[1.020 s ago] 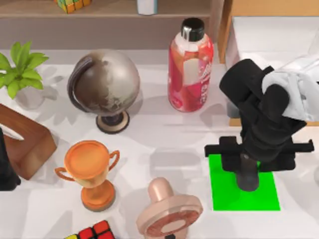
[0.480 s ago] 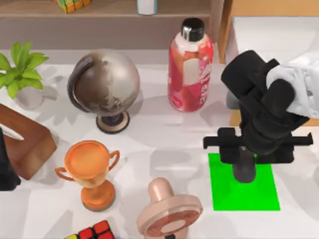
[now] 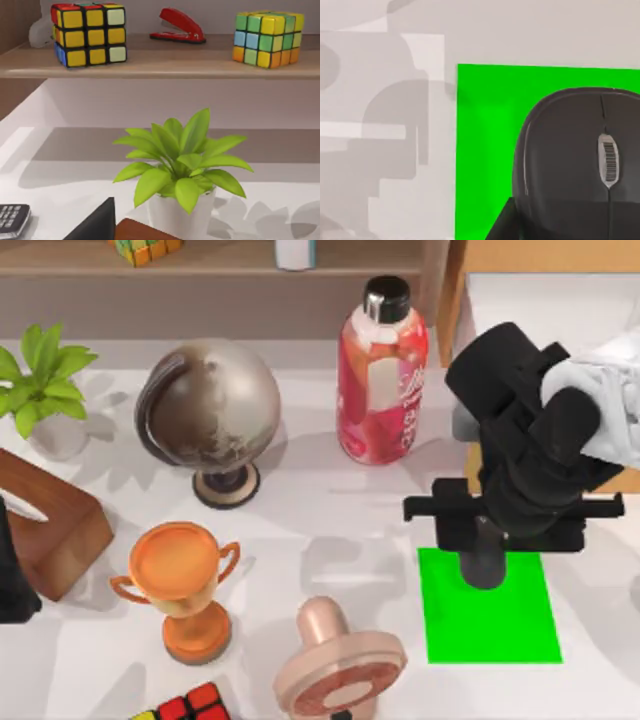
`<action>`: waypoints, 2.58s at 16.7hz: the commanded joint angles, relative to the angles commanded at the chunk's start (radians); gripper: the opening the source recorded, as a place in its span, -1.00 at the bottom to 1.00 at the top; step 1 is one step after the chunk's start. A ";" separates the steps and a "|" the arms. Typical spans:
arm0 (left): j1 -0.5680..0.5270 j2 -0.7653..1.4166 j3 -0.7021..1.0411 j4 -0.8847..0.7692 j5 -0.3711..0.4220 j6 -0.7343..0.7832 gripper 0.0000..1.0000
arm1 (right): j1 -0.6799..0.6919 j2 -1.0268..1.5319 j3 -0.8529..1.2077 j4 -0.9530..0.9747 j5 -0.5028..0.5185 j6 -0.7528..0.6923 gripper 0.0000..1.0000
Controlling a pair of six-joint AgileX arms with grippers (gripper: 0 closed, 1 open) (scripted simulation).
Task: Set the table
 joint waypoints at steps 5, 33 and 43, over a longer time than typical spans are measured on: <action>0.000 0.000 0.000 0.000 0.000 0.000 1.00 | 0.001 0.011 -0.002 0.007 0.001 0.001 -1.00; 0.000 0.000 0.000 0.000 0.000 0.000 1.00 | 0.003 0.080 -0.057 -0.001 -0.001 0.002 1.00; 0.000 0.000 0.000 0.000 0.000 0.000 1.00 | 0.013 0.065 -0.069 0.055 0.003 -0.044 1.00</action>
